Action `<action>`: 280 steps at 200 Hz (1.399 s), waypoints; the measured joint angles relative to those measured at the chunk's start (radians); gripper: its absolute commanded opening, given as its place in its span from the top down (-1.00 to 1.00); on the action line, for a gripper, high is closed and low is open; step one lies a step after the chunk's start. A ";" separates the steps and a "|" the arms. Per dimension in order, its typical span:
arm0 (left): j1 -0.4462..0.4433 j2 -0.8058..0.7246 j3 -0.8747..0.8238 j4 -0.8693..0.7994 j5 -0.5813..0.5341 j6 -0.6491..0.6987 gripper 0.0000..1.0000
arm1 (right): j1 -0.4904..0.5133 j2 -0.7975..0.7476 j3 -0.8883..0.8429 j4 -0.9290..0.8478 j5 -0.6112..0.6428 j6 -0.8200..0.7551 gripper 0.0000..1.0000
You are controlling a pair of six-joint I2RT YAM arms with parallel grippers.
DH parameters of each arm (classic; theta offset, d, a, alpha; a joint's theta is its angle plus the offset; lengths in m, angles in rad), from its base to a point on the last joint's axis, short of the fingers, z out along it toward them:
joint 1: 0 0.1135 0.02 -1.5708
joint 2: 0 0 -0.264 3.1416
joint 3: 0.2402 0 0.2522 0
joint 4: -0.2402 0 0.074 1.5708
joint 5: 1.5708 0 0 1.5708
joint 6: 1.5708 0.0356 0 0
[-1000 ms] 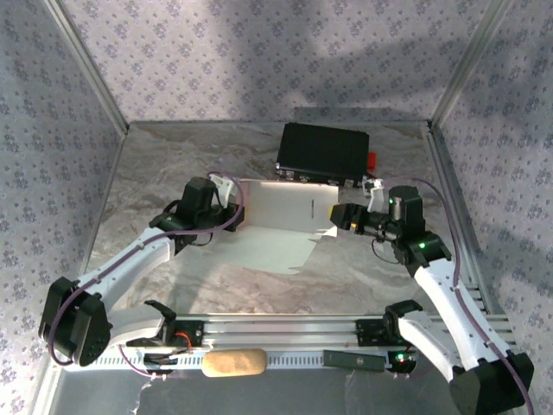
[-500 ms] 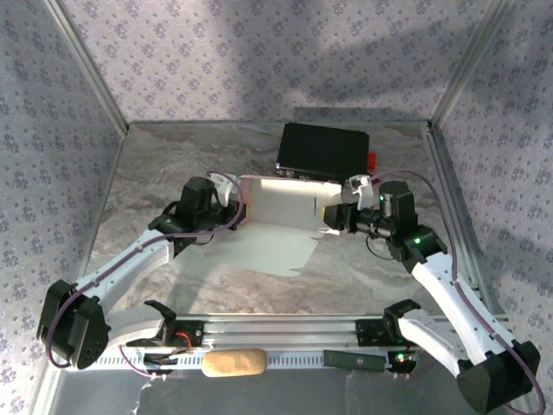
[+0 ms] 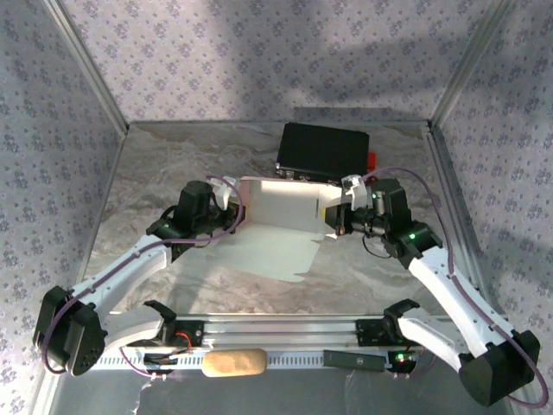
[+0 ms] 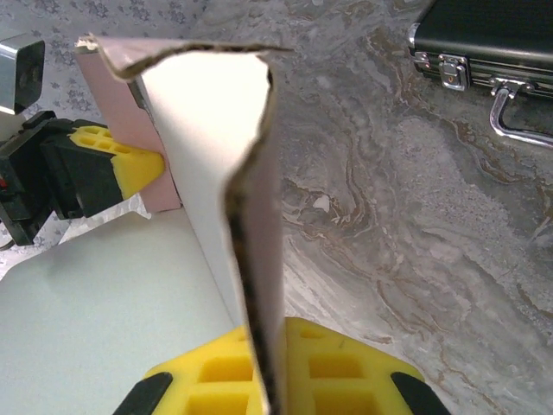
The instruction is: Fold the paper box
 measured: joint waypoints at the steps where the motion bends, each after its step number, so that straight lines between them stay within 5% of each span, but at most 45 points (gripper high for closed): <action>1: 0.000 0.000 0.000 0.000 0.000 0.001 0.88 | 0.000 0.001 0.000 0.000 0.001 0.000 1.00; 32: 0.001 0.000 0.000 -0.003 0.001 0.016 0.71 | 0.001 0.003 0.000 0.000 -0.002 -0.003 1.00; 150: 0.021 0.000 0.000 -0.002 0.023 0.036 0.63 | 0.024 0.014 0.000 0.003 0.003 -0.006 1.00; 193: 0.033 0.000 0.000 0.001 0.035 0.031 1.00 | 0.036 0.007 0.000 0.008 0.022 -0.014 1.00; 229: 0.027 0.002 0.000 0.005 0.021 0.028 1.00 | 0.042 0.000 0.000 0.008 0.032 -0.014 1.00; 256: -0.039 -0.006 0.000 0.013 -0.114 0.016 1.00 | 0.047 -0.016 0.000 -0.014 0.080 -0.008 -0.03; 280: -0.126 -0.032 0.000 0.016 -0.292 0.017 1.00 | 0.018 -0.069 0.000 -0.068 0.164 0.037 -0.29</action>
